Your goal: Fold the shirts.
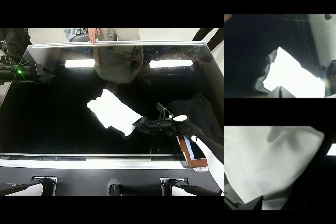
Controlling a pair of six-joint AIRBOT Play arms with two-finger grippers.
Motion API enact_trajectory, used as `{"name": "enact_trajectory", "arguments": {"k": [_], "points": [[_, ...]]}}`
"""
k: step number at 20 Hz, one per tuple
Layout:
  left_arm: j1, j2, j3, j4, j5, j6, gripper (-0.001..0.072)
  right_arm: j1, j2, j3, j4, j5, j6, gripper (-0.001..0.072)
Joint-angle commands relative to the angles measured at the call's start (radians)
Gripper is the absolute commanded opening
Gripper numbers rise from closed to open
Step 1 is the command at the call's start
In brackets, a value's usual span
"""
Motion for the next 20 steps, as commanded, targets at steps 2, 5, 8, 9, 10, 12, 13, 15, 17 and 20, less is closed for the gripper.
{"name": "enact_trajectory", "arguments": {"k": [2, 5, 8, 9, 10, 12, 13, 15, 17, 20], "points": [[0.0, 0.0, 0.0, 0.001, -0.007, 0.007, 0.0025, 0.027, -0.001, -0.001, -0.019, -0.083, 0.029, 0.056], [0.0, 0.0, 0.0, 0.001, -0.007, 0.007, 0.0025, 0.122, -0.001, -0.001, 0.043, -0.25, 0.028, 0.0426], [0.001, 0.0, 0.0, 0.001, -0.007, 0.007, 0.0025, 0.139, 0.012, 0.021, 0.072, -0.266, -0.043, 0.0045], [0.001, 0.0, 0.0, 0.001, -0.007, 0.007, 0.0025, 0.122, 0.034, 0.048, 0.069, -0.236, -0.093, 0.0045], [0.001, 0.0, 0.0, 0.001, -0.007, 0.007, 0.0025, 0.097, 0.063, 0.081, 0.062, -0.202, -0.113, 0.0045], [0.0, 0.0, 0.0, 0.001, -0.007, 0.012, 0.0025, 0.008, 0.136, 0.182, -0.01, -0.099, -0.096, 0.0045], [0.0, 0.0, 0.0, 0.001, -0.007, 0.023, 0.0025, -0.055, 0.169, 0.251, -0.084, -0.017, -0.032, 0.0045], [0.001, -0.001, 0.0, 0.001, -0.006, 0.031, 0.0025, -0.186, 0.209, 0.408, -0.28, 0.185, 0.1, 0.0045], [0.0, -0.001, 0.0, 0.001, -0.007, 0.034, 0.0025, -0.31, 0.222, 0.569, -0.468, 0.402, 0.169, 0.0046], [0.0, -0.001, 0.0, 0.001, -0.006, 0.034, 0.0025, -0.472, 0.225, 0.758, -0.562, 0.539, 0.194, 0.0046]]}}
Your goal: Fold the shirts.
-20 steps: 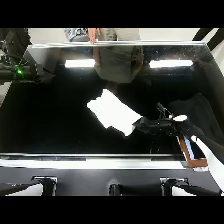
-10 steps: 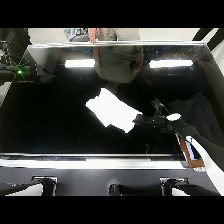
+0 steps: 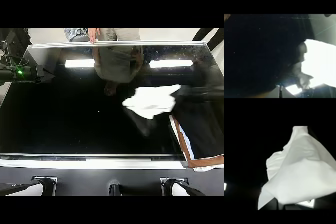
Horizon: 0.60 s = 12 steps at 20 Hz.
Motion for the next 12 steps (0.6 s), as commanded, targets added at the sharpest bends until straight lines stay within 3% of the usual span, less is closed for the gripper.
{"name": "enact_trajectory", "arguments": {"k": [1, 8, 12], "points": [[0.0, -0.001, 0.0, 0.0, 0.0, 0.011, 0.0025, -0.197, 0.017, 0.228, -0.153, 0.204, 0.095, 0.0045], [-0.002, 0.0, 0.0, 0.0, -0.001, 0.053, 0.0025, -0.436, 0.017, 0.403, -0.134, 0.182, 0.206, 0.0046], [-0.002, 0.0, 0.0, 0.0, 0.0, 0.053, 0.0025, -0.499, 0.017, 0.421, -0.112, 0.161, 0.209, 0.0046]]}}
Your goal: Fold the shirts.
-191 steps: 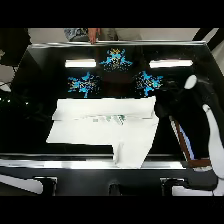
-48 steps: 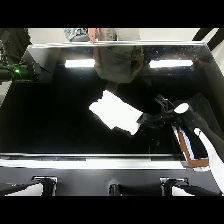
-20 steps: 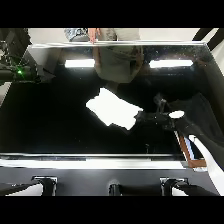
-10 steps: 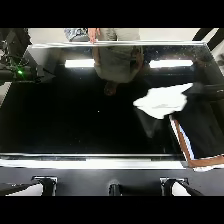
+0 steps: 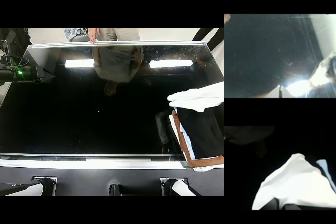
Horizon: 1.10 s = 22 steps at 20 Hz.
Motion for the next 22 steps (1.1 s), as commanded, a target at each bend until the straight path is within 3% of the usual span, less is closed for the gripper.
{"name": "enact_trajectory", "arguments": {"k": [1, 5, 9, 15, 20, 21, 22], "points": [[-0.001, 0.0, 0.0, 0.0, 0.0, 0.005, 0.0025, -0.051, 0.001, 0.024, 0.014, -0.015, 0.019, 0.0046], [-0.001, 0.0, 0.0, 0.0, 0.0, 0.01, 0.0025, -0.051, 0.007, 0.024, -0.106, -0.008, 0.064, 0.0045], [-0.001, 0.0, 0.0, 0.0, 0.0, 0.018, 0.0025, -0.045, 0.014, -0.028, -0.286, 0.165, 0.037, 0.0048], [-0.001, 0.0, 0.0, 0.0, -0.018, 0.023, 0.0025, -0.045, 0.203, -0.473, -0.579, 0.202, 0.09, 0.0049], [-0.001, 0.0, 0.0, -0.001, -0.063, 0.011, 0.0025, -0.044, 0.29, -0.695, -0.588, 0.17, 0.16, 0.0063], [-0.001, 0.0, 0.0, -0.001, -0.064, 0.011, 0.0025, -0.044, 0.29, -0.696, -0.604, 0.14, 0.167, 0.0271], [-0.001, 0.0, 0.0, -0.001, -0.063, -0.004, 0.0025, -0.044, 0.29, -0.683, -0.62, 0.09, 0.158, 0.0575]]}}
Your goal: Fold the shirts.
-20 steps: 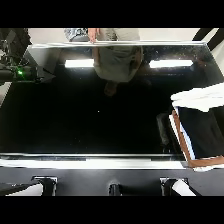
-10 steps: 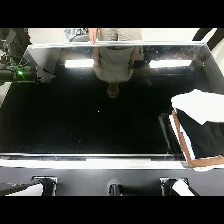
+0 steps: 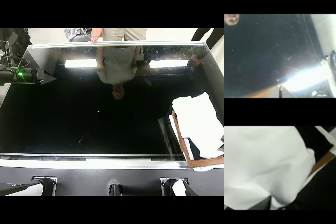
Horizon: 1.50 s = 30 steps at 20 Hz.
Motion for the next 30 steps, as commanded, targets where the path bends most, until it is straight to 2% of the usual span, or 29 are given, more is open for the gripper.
{"name": "enact_trajectory", "arguments": {"k": [1, 3, 5, 7, 8, 9, 11, 12, 13, 14, 15, 16, 17, 19, 21, 24, 30], "points": [[0.0, 0.002, 0.001, -0.003, -0.014, -0.045, 0.0025, 0.001, 0.025, -0.017, -0.05, -0.098, -0.023, 0.0689], [0.0, 0.014, 0.025, -0.014, -0.042, -0.061, 0.0025, 0.001, 0.025, 0.125, -0.084, -0.222, -0.112, 0.0701], [0.001, 0.051, 0.09, 0.034, -0.023, -0.066, 0.0024, 0.007, 0.025, 0.317, -0.08, -0.448, -0.154, 0.0696], [-0.017, 0.09, 0.186, 0.2, 0.085, -0.138, 0.0022, 0.065, 0.018, 0.477, -0.023, -0.707, -0.217, 0.0683], [-0.04, 0.095, 0.231, 0.327, 0.144, -0.203, 0.0022, 0.127, 0.008, 0.526, 0.03, -0.784, -0.26, 0.0682], [-0.078, 0.093, 0.265, 0.487, 0.187, -0.278, 0.0022, 0.219, -0.009, 0.56, 0.092, -0.793, -0.315, 0.0682], [-0.166, 0.071, 0.266, 0.774, 0.171, -0.394, 0.0023, 0.459, -0.06, 0.563, 0.146, -0.668, -0.399, 0.0682], [-0.199, 0.049, 0.256, 0.838, 0.097, -0.412, 0.0024, 0.582, -0.105, 0.56, 0.122, -0.548, -0.392, 0.0682], [-0.219, 0.026, 0.229, 0.84, -0.009, -0.415, 0.0045, 0.706, -0.162, 0.541, 0.089, -0.41, -0.364, 0.0683], [-0.233, 0.011, 0.18, 0.828, -0.101, -0.425, 0.0226, 0.8, -0.224, 0.514, 0.068, -0.305, -0.341, 0.0682], [-0.242, 0.004, 0.097, 0.807, -0.183, -0.433, 0.05, 0.873, -0.294, 0.483, 0.068, -0.206, -0.337, 0.0666], [-0.245, 0.012, -0.001, 0.782, -0.225, -0.432, 0.0539, 0.925, -0.365, 0.455, 0.084, -0.124, -0.327, 0.0631], [-0.245, 0.036, -0.122, 0.745, -0.225, -0.433, 0.0539, 0.956, -0.422, 0.431, 0.098, -0.071, -0.327, 0.0597], [-0.245, 0.113, -0.337, 0.694, -0.179, -0.43, 0.0539, 0.99, -0.501, 0.403, 0.098, -0.033, -0.348, 0.0608], [-0.245, 0.19, -0.46, 0.695, -0.112, -0.43, 0.0538, 0.993, -0.528, 0.402, 0.091, -0.039, -0.357, 0.0611], [-0.245, 0.232, -0.476, 0.698, -0.021, -0.43, 0.0538, 0.993, -0.526, 0.402, 0.093, -0.056, -0.357, 0.061], [-0.245, 0.225, -0.473, 0.698, -0.016, -0.43, 0.0539, 0.993, -0.526, 0.402, 0.09, -0.055, -0.357, 0.0611]]}}
